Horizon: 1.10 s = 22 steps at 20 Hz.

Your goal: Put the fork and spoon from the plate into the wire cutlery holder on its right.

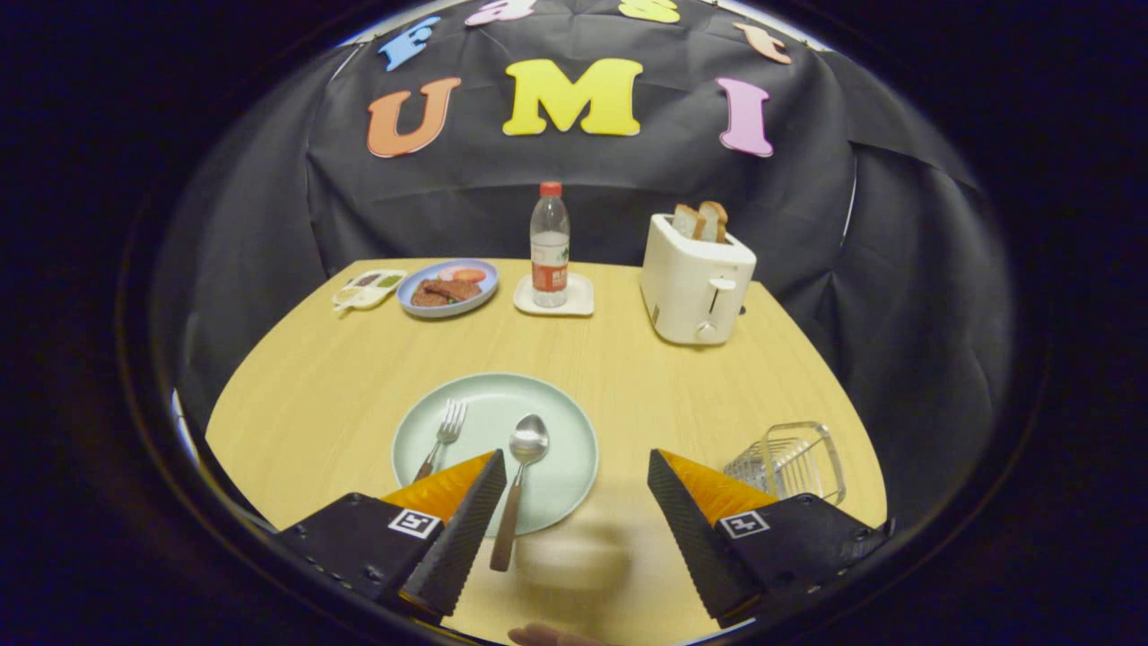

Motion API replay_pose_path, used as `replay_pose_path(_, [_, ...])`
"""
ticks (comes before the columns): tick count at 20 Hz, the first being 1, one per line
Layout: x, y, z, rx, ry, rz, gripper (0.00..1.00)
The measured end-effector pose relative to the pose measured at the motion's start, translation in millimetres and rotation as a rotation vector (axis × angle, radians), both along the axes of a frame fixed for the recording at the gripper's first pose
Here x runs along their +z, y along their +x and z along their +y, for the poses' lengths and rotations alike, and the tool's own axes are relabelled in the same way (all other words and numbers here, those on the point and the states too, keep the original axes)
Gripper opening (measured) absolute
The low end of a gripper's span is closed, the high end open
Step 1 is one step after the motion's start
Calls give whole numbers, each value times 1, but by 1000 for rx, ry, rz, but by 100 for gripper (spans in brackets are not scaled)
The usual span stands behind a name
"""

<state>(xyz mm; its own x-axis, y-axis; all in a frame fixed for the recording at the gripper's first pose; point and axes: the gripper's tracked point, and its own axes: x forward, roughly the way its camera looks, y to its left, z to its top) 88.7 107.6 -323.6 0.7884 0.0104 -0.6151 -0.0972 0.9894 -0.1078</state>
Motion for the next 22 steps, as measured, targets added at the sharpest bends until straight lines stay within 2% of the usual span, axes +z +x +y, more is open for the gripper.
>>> replay_pose_path(7, [-54,6,36,-44,42,113,97])
replay_pose_path(11, [-74,9,41,-47,15,157,86])
replay_pose_path(15, [-92,5,41,-76,14,226,48])
replay_pose_path(16, [-93,4,44,-80,24,234,36])
replay_pose_path(18, [-94,4,46,-78,26,235,21])
replay_pose_path(20, [-97,7,40,-89,-8,229,21])
replay_pose_path(22, [-94,4,42,-83,0,234,9])
